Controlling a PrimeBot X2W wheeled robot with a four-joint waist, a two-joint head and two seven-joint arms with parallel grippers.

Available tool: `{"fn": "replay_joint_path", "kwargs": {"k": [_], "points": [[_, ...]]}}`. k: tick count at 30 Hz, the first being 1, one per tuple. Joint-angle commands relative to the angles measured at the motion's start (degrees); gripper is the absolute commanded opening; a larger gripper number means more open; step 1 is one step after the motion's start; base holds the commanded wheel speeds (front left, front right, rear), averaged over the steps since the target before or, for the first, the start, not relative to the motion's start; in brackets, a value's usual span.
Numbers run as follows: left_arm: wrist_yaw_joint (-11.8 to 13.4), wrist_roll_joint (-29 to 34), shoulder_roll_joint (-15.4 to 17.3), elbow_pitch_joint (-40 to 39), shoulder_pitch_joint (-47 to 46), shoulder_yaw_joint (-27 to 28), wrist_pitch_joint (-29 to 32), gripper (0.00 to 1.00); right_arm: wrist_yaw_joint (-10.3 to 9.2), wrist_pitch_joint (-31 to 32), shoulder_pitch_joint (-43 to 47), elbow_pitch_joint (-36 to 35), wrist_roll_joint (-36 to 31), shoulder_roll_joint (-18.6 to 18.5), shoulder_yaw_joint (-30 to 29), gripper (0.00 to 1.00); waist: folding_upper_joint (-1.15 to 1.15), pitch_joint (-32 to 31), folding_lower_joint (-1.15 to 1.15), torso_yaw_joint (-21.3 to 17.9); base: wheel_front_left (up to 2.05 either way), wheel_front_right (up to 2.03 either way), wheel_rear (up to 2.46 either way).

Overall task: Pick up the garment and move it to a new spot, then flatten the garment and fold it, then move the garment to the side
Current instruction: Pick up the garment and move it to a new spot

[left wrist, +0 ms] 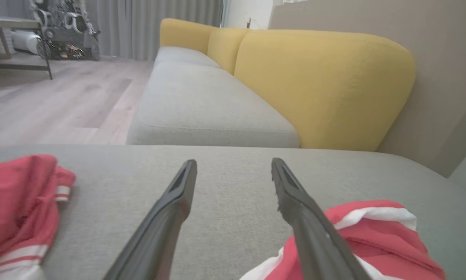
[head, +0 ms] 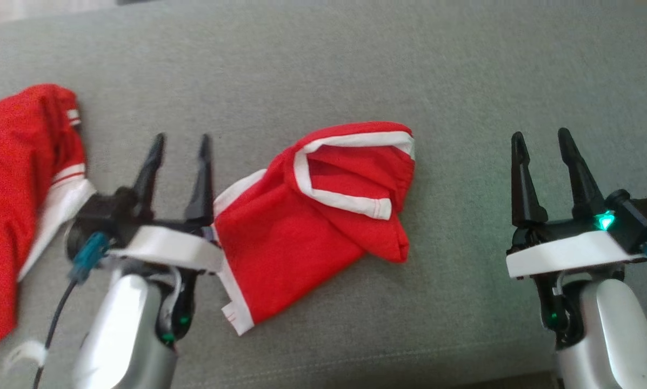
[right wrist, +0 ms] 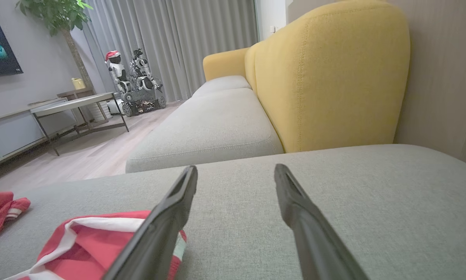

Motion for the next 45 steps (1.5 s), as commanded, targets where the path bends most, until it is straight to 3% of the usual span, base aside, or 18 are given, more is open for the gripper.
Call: {"fn": "replay_joint_path", "kwargs": {"k": [1, 7, 19, 45], "points": [[0.6, 1.0, 1.3, -2.8, -0.1, 2.9, -0.6, 1.0, -0.04, 0.4, 0.0, -1.8, -0.5, -0.4, 1.0, 1.0, 0.0, -1.6, 0.0, 1.4, 0.0, 0.0, 0.0], [1.4, 3.9, 3.0, -5.4, 4.8, 5.7, -0.7, 1.0, -0.04, 1.6, 1.8, -1.8, -1.3, -0.8, 0.7, 1.0, 0.0, -4.1, 0.0, 2.8, 0.0, 0.0, 0.0], [0.7, 5.5, 3.8, -6.6, 12.1, 5.9, -0.7, 1.0, -0.04, 3.1, 5.4, -1.1, -2.1, -1.4, 0.8, 1.0, 0.0, -8.6, 0.0, 3.0, 0.0, 0.0, 0.0], [0.9, 4.8, 3.7, -5.5, 13.3, 5.4, -0.7, 1.0, -0.04, 4.0, 7.0, -2.5, -2.1, -1.0, 1.2, 1.0, 0.0, -9.9, 0.0, 3.0, 0.0, 0.0, 0.0]]}}
